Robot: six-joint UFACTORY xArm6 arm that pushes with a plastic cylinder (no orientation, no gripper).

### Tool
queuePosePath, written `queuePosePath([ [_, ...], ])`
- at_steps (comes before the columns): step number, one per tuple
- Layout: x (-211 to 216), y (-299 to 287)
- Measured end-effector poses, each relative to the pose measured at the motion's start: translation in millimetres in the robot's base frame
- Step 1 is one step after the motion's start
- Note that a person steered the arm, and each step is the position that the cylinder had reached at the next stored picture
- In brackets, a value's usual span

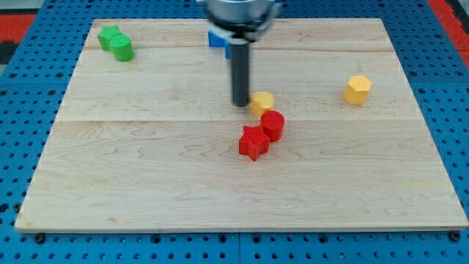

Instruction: Separate the red blocks

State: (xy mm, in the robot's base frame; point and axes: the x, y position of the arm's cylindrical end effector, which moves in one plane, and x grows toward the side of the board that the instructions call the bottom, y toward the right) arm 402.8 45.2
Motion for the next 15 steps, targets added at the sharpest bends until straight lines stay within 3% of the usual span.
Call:
queuePosePath([
  [2, 28.5, 41.5],
  [4, -0.8, 85.8],
  [5, 11.4, 25.1],
  [8, -3.7, 7.4],
  [9, -5.2, -89.7],
  [10, -32.4, -113.7],
  [15, -30.7, -112.0],
])
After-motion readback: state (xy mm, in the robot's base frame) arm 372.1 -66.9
